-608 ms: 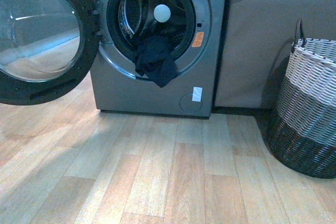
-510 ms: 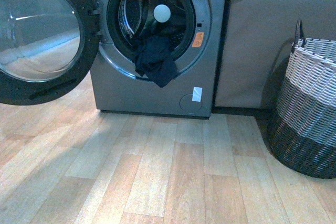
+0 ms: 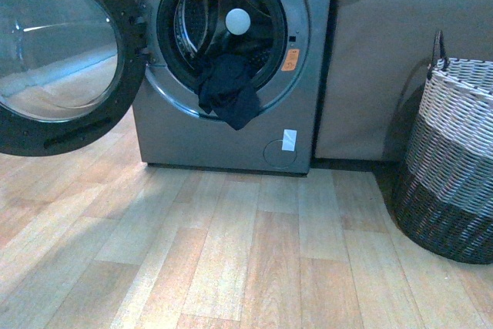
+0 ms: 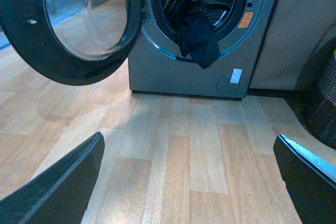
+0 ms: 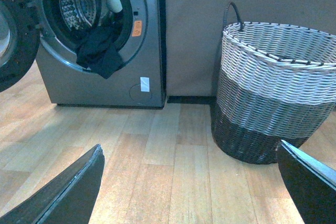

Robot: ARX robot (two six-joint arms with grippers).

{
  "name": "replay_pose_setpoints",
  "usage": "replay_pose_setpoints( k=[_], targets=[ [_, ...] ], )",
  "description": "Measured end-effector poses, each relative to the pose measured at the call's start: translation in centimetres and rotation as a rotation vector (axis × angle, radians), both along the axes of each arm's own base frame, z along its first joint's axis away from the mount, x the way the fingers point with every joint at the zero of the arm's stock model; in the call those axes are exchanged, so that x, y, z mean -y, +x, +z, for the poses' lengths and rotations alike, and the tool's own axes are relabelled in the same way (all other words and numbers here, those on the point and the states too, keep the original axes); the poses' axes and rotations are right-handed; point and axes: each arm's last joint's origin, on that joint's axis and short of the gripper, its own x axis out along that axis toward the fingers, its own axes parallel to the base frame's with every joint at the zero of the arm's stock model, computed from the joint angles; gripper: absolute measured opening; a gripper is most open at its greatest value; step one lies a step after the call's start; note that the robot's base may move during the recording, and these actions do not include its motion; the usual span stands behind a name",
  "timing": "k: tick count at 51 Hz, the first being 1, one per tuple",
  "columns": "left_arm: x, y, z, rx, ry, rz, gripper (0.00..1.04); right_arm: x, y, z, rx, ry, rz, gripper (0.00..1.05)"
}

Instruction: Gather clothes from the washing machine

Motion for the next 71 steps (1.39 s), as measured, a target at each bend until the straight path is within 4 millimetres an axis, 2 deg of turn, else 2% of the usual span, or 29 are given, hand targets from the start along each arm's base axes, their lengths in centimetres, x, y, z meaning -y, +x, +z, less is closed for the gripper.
replay_pose_setpoints(
  k=[71],
  targets=[
    [0.00,0.00,-0.01,-0.001,0.000,0.000,0.98,0.00,0.00,0.00,0.000,0.000,0.000,0.97]
  ],
)
